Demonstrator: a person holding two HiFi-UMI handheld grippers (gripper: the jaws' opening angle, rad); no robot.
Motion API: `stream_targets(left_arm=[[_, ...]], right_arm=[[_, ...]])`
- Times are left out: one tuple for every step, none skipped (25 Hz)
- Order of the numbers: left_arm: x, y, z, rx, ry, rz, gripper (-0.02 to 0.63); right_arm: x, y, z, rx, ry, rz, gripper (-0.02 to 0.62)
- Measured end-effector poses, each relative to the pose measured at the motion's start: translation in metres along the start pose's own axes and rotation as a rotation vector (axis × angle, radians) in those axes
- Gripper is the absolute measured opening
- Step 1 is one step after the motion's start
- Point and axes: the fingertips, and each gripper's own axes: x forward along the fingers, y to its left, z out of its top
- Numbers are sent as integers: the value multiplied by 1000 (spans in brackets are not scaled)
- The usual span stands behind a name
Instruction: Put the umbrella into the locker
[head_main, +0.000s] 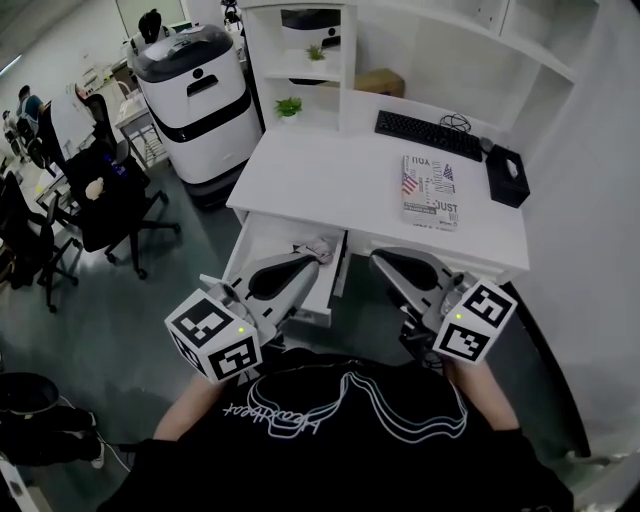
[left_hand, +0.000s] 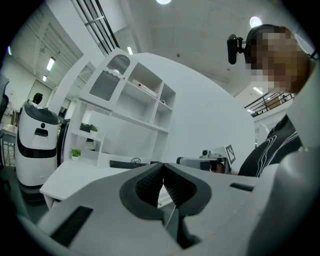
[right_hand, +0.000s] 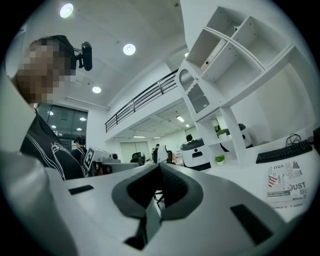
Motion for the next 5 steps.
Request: stream_targets(left_arm=[[0,0,0,2,-3,1,5],[0,0,0,0,-5,2,5],[1,0,0,-5,-6,3,6],[2,0,-1,-9,-6,5,5],[2,0,-1,-14,-7,6,5]], right_arm=[[-1,0,0,-1,1,-2,3],[-3,-1,0,-1,1,-5,3],[-4,-2,0,0,1,-7,3],[-5,-3,0,1,0,-9,3],[-6,-4,1,2,0,-11,3]])
